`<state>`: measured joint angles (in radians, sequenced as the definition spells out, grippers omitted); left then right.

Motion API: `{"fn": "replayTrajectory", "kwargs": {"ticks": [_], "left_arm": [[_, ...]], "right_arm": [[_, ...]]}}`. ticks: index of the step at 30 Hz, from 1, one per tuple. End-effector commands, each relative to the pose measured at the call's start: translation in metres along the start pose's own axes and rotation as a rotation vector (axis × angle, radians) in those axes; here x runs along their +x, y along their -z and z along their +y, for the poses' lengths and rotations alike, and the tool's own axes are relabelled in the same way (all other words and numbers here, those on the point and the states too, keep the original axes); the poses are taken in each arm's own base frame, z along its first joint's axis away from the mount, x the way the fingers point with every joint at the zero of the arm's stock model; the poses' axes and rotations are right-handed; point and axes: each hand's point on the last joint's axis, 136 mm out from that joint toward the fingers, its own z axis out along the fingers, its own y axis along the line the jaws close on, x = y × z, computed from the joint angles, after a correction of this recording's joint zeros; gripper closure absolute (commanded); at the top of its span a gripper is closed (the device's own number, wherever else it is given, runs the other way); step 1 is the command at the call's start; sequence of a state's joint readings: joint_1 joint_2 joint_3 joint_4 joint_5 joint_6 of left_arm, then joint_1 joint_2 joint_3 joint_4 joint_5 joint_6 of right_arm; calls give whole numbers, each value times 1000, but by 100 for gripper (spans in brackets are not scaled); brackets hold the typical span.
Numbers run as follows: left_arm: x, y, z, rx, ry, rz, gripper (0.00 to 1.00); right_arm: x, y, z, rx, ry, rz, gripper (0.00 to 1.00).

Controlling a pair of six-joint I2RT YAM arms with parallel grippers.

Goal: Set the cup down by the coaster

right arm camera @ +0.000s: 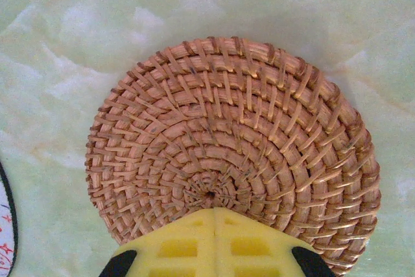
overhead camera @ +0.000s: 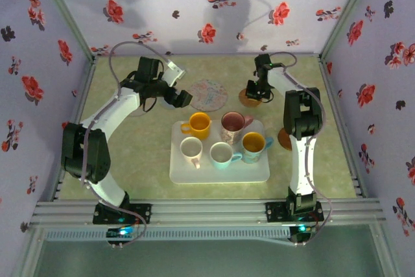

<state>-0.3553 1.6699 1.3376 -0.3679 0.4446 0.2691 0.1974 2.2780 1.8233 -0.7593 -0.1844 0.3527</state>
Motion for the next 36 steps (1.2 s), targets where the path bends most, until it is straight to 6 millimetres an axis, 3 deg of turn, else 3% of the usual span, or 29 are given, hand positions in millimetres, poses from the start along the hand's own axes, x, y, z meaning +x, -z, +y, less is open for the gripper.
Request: {"fn": "replayTrajectory", "kwargs": {"ticks": [1,24,36], "left_arm": [[-5,7,-5,1,-27,-22,0],[-6,3,-5,13,-22,-23,0],[-9,2,-5,20,-25,-34,0]], "right_arm": [[16,-4,-2,11,-27,49,100],[17,9,1,-3,-45,24,100],[3,23,7,-6,-33,-13,100]]}}
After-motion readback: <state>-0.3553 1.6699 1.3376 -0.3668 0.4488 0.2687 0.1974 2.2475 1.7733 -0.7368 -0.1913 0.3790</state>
